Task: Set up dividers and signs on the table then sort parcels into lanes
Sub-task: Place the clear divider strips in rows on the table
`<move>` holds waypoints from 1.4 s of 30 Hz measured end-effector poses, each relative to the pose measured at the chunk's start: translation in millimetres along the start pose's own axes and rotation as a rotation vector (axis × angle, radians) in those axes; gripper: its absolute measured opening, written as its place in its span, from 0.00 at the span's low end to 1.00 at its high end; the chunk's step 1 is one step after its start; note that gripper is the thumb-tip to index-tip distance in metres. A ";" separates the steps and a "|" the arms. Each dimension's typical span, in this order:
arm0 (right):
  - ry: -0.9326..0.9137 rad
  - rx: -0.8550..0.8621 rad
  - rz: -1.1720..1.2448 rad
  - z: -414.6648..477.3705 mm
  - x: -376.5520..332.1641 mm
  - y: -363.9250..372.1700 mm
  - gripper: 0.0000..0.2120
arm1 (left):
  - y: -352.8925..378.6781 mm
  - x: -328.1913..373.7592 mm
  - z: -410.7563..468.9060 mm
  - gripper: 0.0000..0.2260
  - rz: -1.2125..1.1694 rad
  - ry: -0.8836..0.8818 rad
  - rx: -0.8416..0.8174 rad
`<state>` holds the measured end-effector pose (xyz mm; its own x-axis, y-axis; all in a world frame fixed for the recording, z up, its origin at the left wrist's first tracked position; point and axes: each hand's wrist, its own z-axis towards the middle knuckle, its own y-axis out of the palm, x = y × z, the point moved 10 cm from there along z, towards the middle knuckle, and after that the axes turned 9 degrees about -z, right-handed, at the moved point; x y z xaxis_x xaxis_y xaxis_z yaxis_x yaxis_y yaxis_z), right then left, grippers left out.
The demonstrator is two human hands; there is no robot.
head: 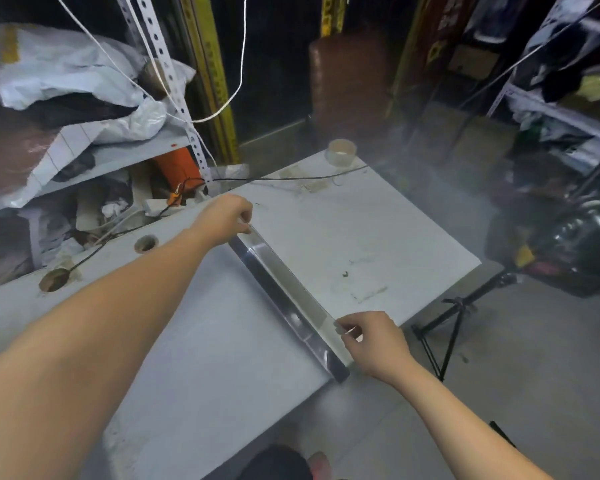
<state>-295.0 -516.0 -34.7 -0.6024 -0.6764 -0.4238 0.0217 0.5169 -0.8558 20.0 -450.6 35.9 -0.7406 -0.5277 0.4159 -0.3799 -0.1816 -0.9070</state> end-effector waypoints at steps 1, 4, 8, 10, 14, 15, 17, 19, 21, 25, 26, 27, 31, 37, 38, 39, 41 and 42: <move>0.015 0.002 0.001 5.7 7.8 -3.8 0.11 | 2.7 5.4 10.9 0.07 -0.014 -0.002 0.006; 0.053 0.003 -0.005 25.7 29.8 -12.6 0.10 | 15.2 15.1 46.5 0.07 -0.046 0.005 0.002; 0.109 0.018 -0.002 52.3 54.3 -25.4 0.12 | 29.5 24.2 95.7 0.08 -0.062 0.048 0.008; 0.150 0.037 0.001 63.1 63.7 -34.3 0.11 | 34.6 29.8 118.9 0.09 -0.098 0.067 0.010; 0.204 0.038 -0.029 85.9 79.8 -47.4 0.11 | 51.6 40.4 165.5 0.09 -0.134 0.099 -0.039; 0.213 0.029 -0.037 91.9 84.1 -49.6 0.11 | 56.7 41.2 176.4 0.09 -0.144 0.098 -0.052; 0.217 0.007 -0.048 102.7 88.9 -54.6 0.12 | 64.7 42.4 195.8 0.09 -0.158 0.096 -0.059; 0.218 0.014 -0.012 110.7 90.7 -60.2 0.14 | 68.0 44.3 209.8 0.09 -0.152 0.106 -0.058; 0.234 0.036 0.039 117.0 93.0 -65.6 0.22 | 69.8 44.5 223.5 0.08 -0.154 0.116 -0.055; 0.237 0.051 0.039 126.6 95.6 -69.7 0.22 | 71.8 47.4 238.7 0.08 -0.142 0.146 -0.060; 0.235 0.050 0.031 128.9 96.9 -69.4 0.18 | 71.8 47.5 241.4 0.08 -0.141 0.150 -0.058; 0.234 0.044 0.021 131.4 98.2 -68.5 0.14 | 71.3 47.5 243.9 0.08 -0.142 0.150 -0.055; 0.240 0.022 -0.039 140.0 102.2 -66.2 0.11 | 71.8 49.7 253.0 0.08 -0.126 0.163 -0.046; 0.275 0.058 -0.040 140.4 112.1 -72.5 0.12 | 77.8 48.3 255.0 0.09 -0.105 0.166 -0.036; 0.272 0.060 -0.035 140.2 111.5 -72.9 0.12 | 77.9 48.3 255.0 0.09 -0.103 0.165 -0.036; 0.268 0.057 -0.035 140.1 111.2 -72.6 0.12 | 77.8 48.3 255.1 0.09 -0.098 0.166 -0.038; 0.263 0.046 -0.058 140.7 110.9 -72.1 0.11 | 77.9 48.0 255.7 0.09 -0.086 0.166 -0.045; 0.263 0.043 -0.071 141.3 111.4 -72.9 0.10 | 78.2 47.2 256.1 0.10 -0.081 0.162 -0.046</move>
<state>-250.9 -703.2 -61.5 -0.7902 -0.5477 -0.2749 0.0019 0.4465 -0.8948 97.2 -702.2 -32.3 -0.7849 -0.3713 0.4961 -0.4643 -0.1779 -0.8676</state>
